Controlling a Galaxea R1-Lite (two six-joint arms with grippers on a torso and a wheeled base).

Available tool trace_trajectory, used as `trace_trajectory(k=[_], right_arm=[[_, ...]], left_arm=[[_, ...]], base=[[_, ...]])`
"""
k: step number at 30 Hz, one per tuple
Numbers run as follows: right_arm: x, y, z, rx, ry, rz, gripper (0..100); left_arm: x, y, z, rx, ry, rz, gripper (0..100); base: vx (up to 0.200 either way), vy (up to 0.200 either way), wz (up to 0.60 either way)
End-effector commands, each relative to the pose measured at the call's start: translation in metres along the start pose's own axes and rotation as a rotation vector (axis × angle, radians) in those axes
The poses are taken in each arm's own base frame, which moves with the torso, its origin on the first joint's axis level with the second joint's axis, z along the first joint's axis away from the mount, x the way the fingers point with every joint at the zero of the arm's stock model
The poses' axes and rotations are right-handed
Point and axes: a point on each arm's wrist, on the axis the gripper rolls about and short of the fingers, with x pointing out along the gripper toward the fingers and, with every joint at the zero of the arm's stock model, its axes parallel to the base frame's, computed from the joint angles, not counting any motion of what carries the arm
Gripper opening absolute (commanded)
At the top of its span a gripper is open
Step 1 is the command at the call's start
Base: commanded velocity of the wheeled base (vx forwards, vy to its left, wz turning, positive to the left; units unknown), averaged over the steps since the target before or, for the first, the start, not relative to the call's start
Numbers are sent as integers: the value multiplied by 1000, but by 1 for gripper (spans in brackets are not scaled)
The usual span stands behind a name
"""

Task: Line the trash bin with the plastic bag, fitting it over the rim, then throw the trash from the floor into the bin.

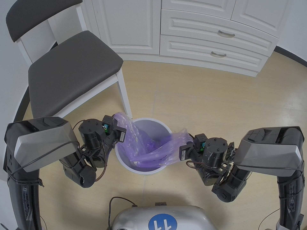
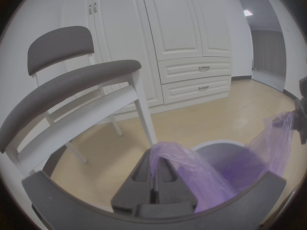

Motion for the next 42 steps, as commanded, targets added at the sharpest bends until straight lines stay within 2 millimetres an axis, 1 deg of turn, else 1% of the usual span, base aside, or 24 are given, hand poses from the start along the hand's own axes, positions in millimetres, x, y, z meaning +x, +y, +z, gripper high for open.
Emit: trace_trajectory(k=[1, 4, 6, 9, 11, 13, 19, 27, 29, 30, 31, 34, 38, 42], right_arm=[[-2, -14, 0, -26, 8, -33, 0], [-3, -23, -6, -68, 35, -54, 0], [-3, -25, -10, -92, 48, -57, 0], [-1, -33, -18, -136, 75, -77, 0], [0, -35, -20, -145, 81, -83, 0], [3, -44, -25, -171, 99, -105, 0], [5, -56, -38, -227, 144, -132, 0], [-2, -66, -51, -287, 207, -134, 0], [-6, -76, -57, -320, 247, -143, 0], [-7, -76, -57, -323, 250, -144, 0], [-10, -82, -58, -346, 267, -150, 0], [-10, -86, -58, -361, 275, -142, 0], [-11, -87, -60, -364, 282, -136, 0], [-12, -86, -58, -363, 279, -125, 0]], left_arm=[[0, 13, 0, 16, 6, 33, 0], [0, 20, -2, 18, 13, 46, 0], [1, 22, -3, 20, 16, 52, 0], [2, 25, -4, 22, 17, 56, 0], [2, 25, -4, 22, 18, 58, 0], [3, 29, -7, 24, 27, 63, 0], [1, 34, -12, 26, 30, 17, 0], [0, 36, -17, 31, 48, -7, 0], [0, 38, -20, 33, 56, -9, 0], [0, 39, -20, 33, 57, -10, 0], [-1, 42, -22, 34, 62, -15, 0], [0, 49, -22, 33, 59, -15, 0], [1, 53, -23, 36, 70, -10, 0], [1, 54, -25, 37, 76, -14, 0]], base=[[0, 0, 0], [0, 0, 0], [0, 0, 0], [0, 0, 0], [0, 0, 0], [0, 0, 0], [0, 0, 0], [0, 0, 0], [0, 0, 0], [0, 0, 0], [0, 0, 0], [0, 0, 0], [0, 0, 0], [0, 0, 0]])
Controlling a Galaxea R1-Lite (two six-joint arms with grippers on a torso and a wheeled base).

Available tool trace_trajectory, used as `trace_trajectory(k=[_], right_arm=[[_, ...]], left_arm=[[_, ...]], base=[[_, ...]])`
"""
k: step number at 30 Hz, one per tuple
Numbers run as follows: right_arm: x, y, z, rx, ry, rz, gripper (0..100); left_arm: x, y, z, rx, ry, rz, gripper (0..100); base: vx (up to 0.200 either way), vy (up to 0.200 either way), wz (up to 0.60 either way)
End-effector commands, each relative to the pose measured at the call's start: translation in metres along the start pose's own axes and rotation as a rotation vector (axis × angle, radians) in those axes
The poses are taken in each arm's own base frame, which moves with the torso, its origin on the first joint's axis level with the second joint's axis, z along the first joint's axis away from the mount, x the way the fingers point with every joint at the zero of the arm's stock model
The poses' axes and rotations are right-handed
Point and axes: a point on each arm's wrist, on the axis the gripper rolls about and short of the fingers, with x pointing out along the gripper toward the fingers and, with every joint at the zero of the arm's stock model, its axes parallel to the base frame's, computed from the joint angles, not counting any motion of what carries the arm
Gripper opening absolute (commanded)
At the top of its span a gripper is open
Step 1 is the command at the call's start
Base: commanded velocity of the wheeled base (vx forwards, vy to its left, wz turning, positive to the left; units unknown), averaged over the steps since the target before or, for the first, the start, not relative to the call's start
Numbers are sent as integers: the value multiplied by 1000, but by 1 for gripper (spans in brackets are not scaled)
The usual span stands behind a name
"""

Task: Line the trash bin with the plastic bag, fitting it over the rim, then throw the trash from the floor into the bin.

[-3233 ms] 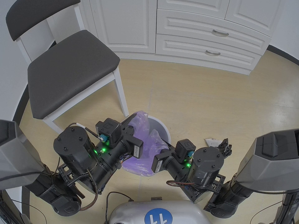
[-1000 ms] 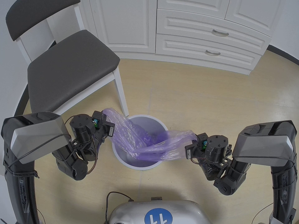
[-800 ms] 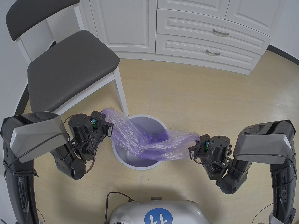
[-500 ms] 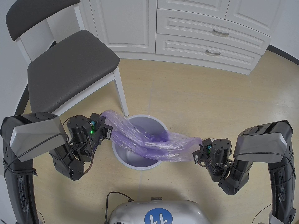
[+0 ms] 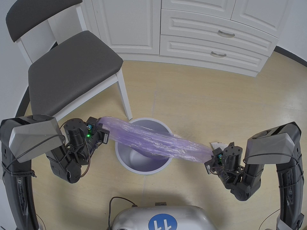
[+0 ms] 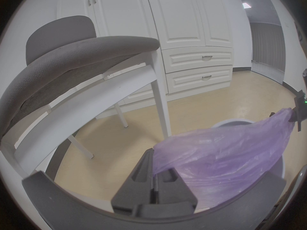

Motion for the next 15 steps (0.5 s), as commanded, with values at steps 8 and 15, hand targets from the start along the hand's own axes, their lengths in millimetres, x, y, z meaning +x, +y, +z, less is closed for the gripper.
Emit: trace_trajectory(k=[8, 15], right_arm=[[-21, -6, 10, 4, -31, 62, 0], [-46, -2, 4, -41, 3, 158, 0]], left_arm=[[-7, 2, -3, 3, 13, -51, 0], [-26, 16, 0, 7, 71, -133, 0]], base=[[0, 0, 0], [0, 0, 0]])
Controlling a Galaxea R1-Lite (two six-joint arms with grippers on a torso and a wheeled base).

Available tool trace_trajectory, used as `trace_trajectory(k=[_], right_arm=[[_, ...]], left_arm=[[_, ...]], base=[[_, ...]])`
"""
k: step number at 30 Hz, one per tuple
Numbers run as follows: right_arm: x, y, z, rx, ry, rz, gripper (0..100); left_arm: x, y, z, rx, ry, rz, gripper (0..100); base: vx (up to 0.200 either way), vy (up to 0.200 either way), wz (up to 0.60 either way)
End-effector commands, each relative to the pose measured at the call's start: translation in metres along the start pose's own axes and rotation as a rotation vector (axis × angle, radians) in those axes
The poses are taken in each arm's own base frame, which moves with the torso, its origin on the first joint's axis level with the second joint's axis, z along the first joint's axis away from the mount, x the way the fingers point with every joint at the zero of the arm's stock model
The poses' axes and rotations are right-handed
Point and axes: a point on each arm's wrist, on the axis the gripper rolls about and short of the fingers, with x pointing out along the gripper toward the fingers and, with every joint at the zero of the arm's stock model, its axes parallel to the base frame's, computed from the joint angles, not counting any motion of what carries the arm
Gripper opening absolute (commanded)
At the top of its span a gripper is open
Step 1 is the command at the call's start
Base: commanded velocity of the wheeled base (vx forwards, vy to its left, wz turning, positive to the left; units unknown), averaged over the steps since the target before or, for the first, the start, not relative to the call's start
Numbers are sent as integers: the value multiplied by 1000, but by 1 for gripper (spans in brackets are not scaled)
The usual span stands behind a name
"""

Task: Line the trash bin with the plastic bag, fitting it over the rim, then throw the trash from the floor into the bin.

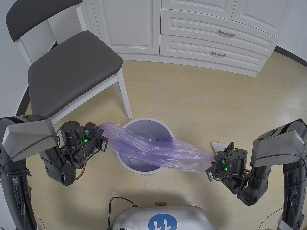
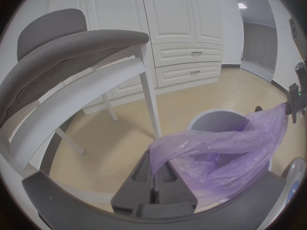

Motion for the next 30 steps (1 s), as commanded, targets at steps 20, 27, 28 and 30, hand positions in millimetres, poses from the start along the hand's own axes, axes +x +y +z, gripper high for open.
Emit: trace_trajectory(k=[20, 27, 28, 30], right_arm=[[-50, 17, -24, -205, 89, 233, 0], [-55, 29, -32, -235, 117, 282, 0], [-57, 31, -33, -241, 123, 290, 0], [-61, 33, -35, -252, 132, 305, 0]], left_arm=[[-40, 33, -12, 120, 50, -162, 0], [-42, 30, -18, 143, 65, -202, 0], [-43, 29, -19, 151, 72, -204, 0], [-47, 30, -21, 156, 81, -207, 0]], base=[[0, 0, 0], [0, 0, 0], [0, 0, 0], [0, 0, 0]])
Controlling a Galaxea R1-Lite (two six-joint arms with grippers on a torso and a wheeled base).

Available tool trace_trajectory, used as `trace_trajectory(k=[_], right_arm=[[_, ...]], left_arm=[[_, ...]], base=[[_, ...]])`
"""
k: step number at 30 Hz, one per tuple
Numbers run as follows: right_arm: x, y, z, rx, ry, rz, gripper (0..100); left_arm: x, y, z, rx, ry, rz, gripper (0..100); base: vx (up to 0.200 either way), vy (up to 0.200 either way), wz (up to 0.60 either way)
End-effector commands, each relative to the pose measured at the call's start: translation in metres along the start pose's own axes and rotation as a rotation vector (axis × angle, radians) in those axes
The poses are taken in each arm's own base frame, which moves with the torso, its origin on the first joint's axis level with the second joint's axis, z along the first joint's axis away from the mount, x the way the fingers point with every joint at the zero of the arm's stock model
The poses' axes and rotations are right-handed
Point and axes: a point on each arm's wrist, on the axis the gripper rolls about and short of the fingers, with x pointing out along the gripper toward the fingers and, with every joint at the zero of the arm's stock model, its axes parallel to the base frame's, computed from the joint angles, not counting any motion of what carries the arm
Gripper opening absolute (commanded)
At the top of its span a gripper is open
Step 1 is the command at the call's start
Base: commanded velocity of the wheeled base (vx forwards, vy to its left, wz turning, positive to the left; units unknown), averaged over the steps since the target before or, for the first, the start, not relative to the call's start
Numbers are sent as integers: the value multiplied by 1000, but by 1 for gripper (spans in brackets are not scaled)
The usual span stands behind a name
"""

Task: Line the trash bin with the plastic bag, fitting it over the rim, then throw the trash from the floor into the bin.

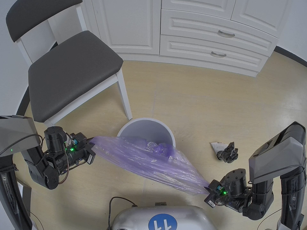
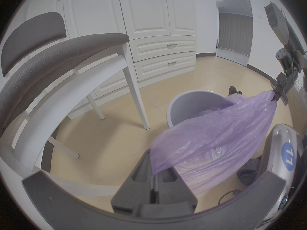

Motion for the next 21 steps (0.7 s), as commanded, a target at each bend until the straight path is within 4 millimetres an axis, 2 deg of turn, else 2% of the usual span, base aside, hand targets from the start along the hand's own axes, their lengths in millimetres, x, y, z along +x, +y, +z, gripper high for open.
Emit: trace_trajectory(k=[1, 8, 13, 20, 21], right_arm=[[-5, 9, -3, -23, 9, 34, 0], [-17, 14, -2, -46, 4, 62, 0], [-15, 15, -3, -50, 8, 67, 0], [-6, 24, -5, -55, 17, 86, 0], [-1, 26, -5, -47, 12, 85, 0]], left_arm=[[-5, -2, -5, 4, 24, -12, 0], [-15, -4, -6, 26, 32, -32, 0], [-16, -6, -11, 49, 49, -41, 0], [-4, -10, -28, 44, 96, -66, 0], [2, -9, -36, 37, 111, -63, 0]], base=[[0, 0, 0], [0, 0, 0], [0, 0, 0], [0, 0, 0], [0, 0, 0]])
